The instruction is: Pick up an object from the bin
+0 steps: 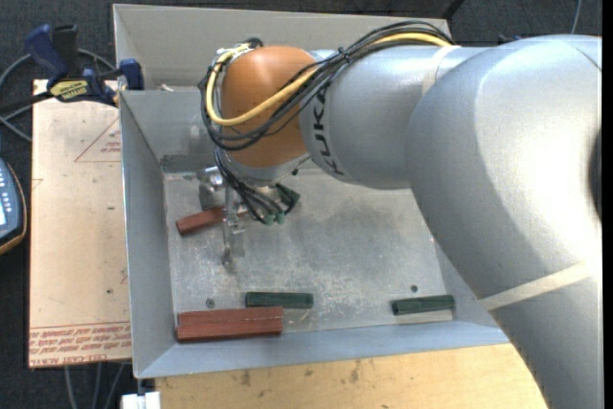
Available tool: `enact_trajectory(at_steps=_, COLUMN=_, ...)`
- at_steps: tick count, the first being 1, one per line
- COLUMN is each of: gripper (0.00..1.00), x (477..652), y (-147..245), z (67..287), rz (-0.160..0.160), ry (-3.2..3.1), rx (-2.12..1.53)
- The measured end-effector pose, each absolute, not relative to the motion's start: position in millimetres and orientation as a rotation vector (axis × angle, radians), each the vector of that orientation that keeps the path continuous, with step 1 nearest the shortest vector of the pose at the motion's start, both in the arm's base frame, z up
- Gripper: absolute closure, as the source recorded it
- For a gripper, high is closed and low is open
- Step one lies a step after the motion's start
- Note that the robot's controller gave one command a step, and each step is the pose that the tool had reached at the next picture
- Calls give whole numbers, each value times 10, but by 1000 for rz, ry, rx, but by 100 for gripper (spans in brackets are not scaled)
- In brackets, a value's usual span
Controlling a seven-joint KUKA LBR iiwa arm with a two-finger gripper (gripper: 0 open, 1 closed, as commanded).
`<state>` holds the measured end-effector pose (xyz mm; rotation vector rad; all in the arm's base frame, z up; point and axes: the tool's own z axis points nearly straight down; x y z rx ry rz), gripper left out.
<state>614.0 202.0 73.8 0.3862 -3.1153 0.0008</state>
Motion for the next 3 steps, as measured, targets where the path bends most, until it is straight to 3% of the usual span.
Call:
enact_trajectory(at_steps=1, gripper=100, x=6146, y=2038, z=776, rz=-3, ry=-3119, rx=387)
enact_trajectory(at_steps=2, gripper=100, x=6174, y=2196, z=1983, rz=-6, ry=-3122, rx=450)
enact_trajectory(at_steps=3, gripper=100, x=6458, y=2042, z=2940, rz=-2, ry=-3088, rx=645)
